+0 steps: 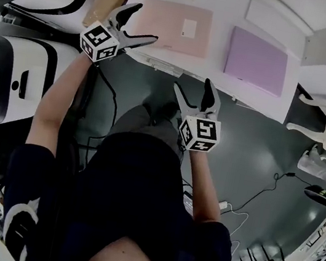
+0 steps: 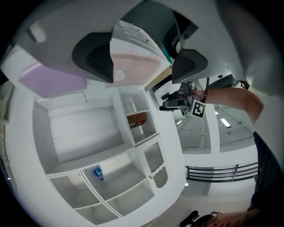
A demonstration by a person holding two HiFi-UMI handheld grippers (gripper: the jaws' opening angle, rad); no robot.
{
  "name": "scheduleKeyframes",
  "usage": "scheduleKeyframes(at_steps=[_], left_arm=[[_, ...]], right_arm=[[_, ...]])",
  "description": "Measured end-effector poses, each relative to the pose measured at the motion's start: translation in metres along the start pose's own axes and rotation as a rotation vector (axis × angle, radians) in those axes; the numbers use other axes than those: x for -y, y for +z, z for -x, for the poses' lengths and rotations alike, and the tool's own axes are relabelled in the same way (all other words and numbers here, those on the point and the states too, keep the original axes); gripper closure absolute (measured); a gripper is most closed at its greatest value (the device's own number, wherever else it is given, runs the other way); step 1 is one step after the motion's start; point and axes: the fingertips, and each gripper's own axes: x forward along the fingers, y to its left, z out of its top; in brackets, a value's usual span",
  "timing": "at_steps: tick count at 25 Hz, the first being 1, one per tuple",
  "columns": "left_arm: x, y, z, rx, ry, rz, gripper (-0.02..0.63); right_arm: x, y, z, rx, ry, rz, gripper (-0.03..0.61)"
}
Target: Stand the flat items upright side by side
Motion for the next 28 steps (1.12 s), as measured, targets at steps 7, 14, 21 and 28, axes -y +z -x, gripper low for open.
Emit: scheduleKeyframes(at_steps=[7,14,21,28], left_arm=[[-0.036,-0.015,-0.033,-0.078,-0.107,0.035,0.084],[-0.058,-0.03,-0.066,-0.131,-0.258,0.072,0.084],[-0.08,-0.051,-0.094,-0.195,-0.358,0.116,0.086],[-0.098,-0.071,-0.12,-0.257,-0.433,0.135,0.086]], right_arm=[[0.003,-0.009,-0.023,-0.03,-0.025,-0.08,0.166],[0.006,-0.018,-0.051,-0.038,-0.082,-0.183,0.164],[0.007,-0.035,-0.077,-0.054,-0.107,-0.297,0.163],[0.01,-0.05,-0.104,-0.062,-0.125,-0.402,0.163]])
